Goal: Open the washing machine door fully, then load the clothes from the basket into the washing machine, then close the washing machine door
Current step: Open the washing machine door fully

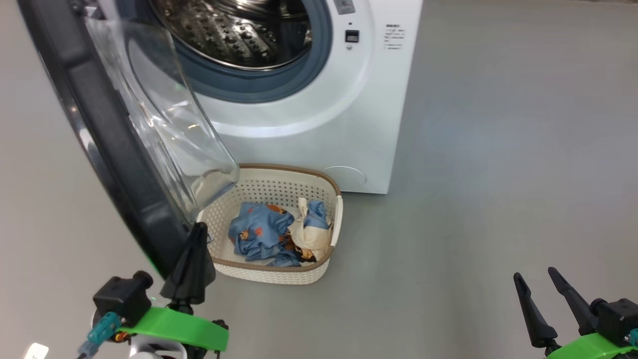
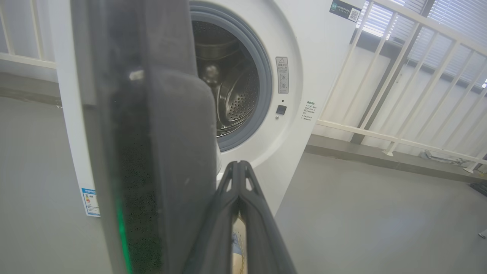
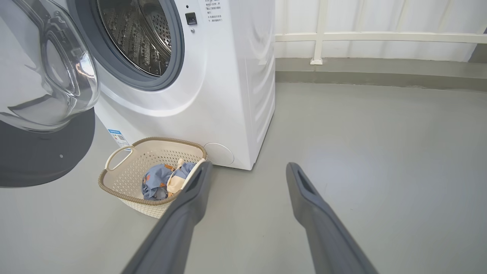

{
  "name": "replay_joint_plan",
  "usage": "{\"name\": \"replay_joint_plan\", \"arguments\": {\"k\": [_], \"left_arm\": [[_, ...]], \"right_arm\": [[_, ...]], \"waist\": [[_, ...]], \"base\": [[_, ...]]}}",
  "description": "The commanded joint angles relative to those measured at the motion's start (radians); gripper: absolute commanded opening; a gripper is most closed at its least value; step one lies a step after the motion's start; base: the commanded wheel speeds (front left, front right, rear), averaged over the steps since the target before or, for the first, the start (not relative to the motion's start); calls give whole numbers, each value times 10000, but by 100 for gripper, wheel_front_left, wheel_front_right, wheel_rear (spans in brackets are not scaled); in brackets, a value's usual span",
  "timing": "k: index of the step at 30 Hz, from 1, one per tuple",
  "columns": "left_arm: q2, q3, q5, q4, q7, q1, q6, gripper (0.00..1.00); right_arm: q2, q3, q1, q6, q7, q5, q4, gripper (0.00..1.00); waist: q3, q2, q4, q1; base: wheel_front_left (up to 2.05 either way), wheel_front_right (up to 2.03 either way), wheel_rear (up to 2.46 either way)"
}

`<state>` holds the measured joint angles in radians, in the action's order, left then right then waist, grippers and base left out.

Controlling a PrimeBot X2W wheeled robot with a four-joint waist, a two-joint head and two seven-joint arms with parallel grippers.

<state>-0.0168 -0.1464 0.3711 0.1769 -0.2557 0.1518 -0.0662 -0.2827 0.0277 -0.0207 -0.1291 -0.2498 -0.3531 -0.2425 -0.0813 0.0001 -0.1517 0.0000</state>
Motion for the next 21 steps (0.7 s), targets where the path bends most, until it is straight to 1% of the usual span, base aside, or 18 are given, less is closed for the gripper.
{"name": "replay_joint_plan", "arguments": {"k": [1,5,14,21], "left_arm": [[-335,724,-119,-130,-60,144,195,0],[-365,879,-247,-76,-60,124,211,0],[-501,1477,-428,-37,-60,-25,475,0],[-715,2059,-508,-8,-61,-71,672,0]], "right_arm": [[-240,206,60,-16,-120,106,253,100],[-244,174,68,-16,-120,114,273,100],[-247,169,75,-16,-120,114,269,100],[-251,205,115,-16,-120,125,282,100]], "waist": [[-15,-1,-167,0],[-45,-1,-403,0],[-74,-1,-816,0],[-143,-1,-1062,0]], "base": [[0,0,0],[0,0,0],[0,0,0],[0,0,0]]}}
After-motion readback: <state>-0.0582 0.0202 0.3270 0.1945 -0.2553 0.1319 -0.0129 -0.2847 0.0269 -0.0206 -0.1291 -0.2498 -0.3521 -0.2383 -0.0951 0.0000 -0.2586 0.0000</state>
